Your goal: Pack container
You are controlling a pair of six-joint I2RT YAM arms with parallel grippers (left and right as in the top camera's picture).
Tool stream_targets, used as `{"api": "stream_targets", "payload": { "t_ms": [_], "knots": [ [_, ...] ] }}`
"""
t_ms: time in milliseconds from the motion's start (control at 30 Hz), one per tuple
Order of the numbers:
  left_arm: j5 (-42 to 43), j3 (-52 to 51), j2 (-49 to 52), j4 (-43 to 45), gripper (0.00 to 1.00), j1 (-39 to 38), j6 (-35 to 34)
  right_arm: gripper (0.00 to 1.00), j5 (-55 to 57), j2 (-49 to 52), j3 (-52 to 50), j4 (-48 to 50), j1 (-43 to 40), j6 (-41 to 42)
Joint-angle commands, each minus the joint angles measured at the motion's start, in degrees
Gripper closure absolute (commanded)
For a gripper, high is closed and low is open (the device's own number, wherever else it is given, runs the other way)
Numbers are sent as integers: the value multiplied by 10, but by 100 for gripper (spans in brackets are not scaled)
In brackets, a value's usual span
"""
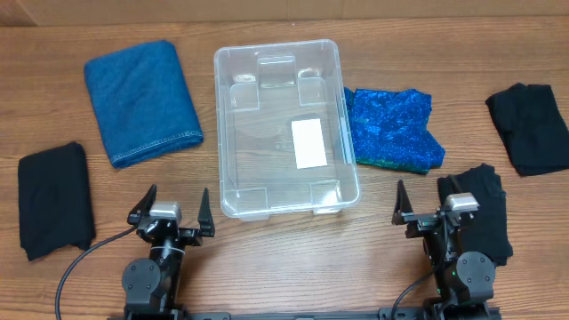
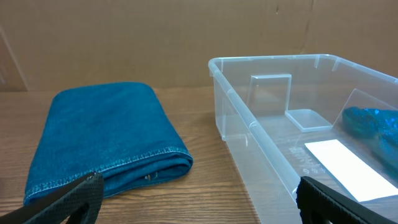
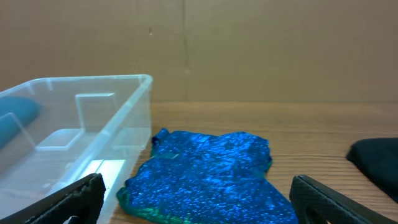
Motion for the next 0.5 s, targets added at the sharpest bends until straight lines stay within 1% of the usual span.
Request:
{"api": "stream_targets", "payload": {
  "t_ms": [0, 167, 233, 300, 400, 467],
  "knots": [
    [2, -2, -5, 1, 0, -1, 11, 0, -25, 0, -5, 5, -3, 17],
    [2, -2, -5, 1, 0, -1, 11, 0, -29, 0, -4, 76, -3, 17],
    [2, -2, -5, 1, 0, -1, 11, 0, -44, 0, 8, 137, -3, 17],
    [2, -2, -5, 1, 0, -1, 11, 0, -49, 0, 31, 161, -3, 17],
    [2, -2, -5, 1, 0, -1, 11, 0, -48, 0, 79, 121, -3, 16],
    [2, -2, -5, 1, 0, -1, 11, 0, -28, 5, 117, 73, -3, 14]
  ]
}}
